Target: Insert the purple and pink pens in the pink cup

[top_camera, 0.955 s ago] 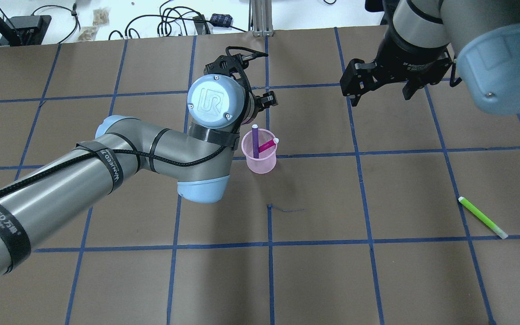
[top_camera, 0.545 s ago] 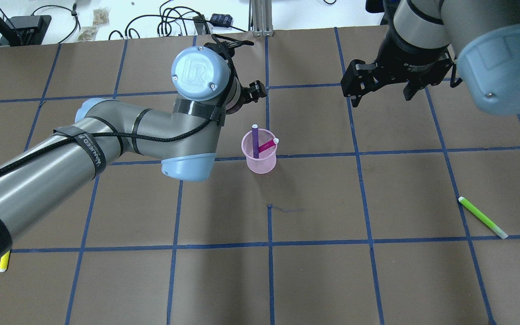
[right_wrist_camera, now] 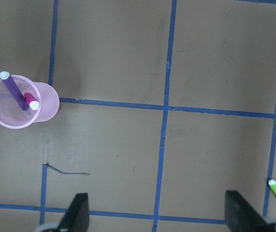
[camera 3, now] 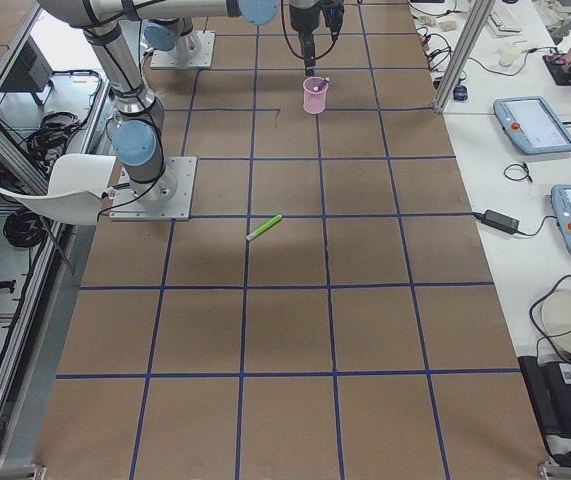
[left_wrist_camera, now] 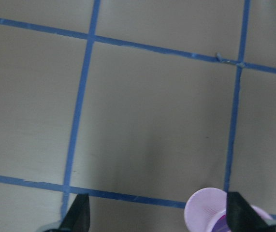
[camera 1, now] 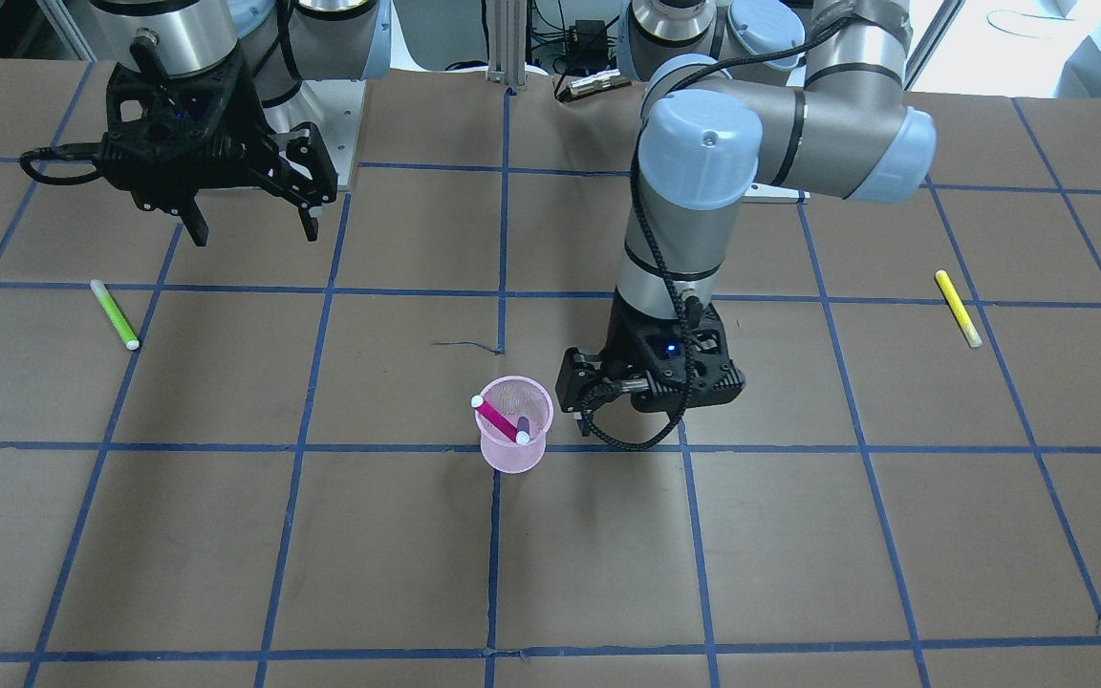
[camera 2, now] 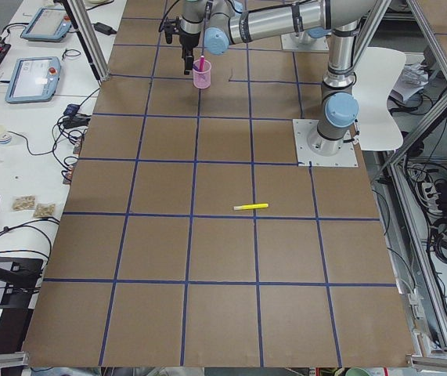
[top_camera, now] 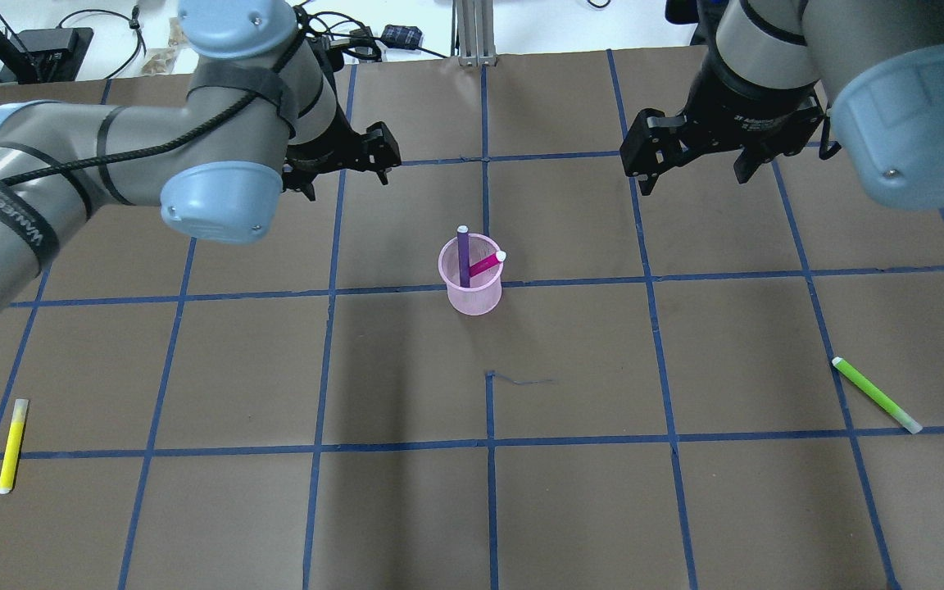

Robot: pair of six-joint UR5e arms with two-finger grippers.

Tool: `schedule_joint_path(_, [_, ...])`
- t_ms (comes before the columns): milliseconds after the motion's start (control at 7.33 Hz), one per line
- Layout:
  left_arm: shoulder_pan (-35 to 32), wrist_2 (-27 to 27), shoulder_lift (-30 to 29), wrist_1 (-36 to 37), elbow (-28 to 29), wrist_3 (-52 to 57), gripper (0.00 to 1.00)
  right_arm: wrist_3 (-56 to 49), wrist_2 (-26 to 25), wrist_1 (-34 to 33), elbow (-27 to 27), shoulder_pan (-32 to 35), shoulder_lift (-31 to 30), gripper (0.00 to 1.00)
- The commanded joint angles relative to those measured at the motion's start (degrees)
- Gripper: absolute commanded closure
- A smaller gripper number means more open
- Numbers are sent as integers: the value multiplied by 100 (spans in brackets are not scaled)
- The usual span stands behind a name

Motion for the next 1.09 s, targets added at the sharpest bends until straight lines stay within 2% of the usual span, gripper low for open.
schedule_joint_path(0, [503, 5, 508, -1324, 97, 485, 0, -6, 0, -8, 19, 0, -1, 0])
schedule_joint_path(136, [783, -4, 711, -1468, 107, 1236, 0, -23, 0, -8, 2, 0, -1, 0])
schedule_joint_path(545, [1006, -215, 958, -2215, 133, 1297, 0, -23, 0, -8, 19, 0, -1, 0])
schedule_joint_path(818, [980, -198, 1090, -2295, 160, 1436, 0, -14, 0, 1, 28, 0, -1, 0])
schedule_joint_path(955, [962, -171, 1273, -2313, 64, 1933, 0, -14, 0, -8, 28, 0, -1, 0])
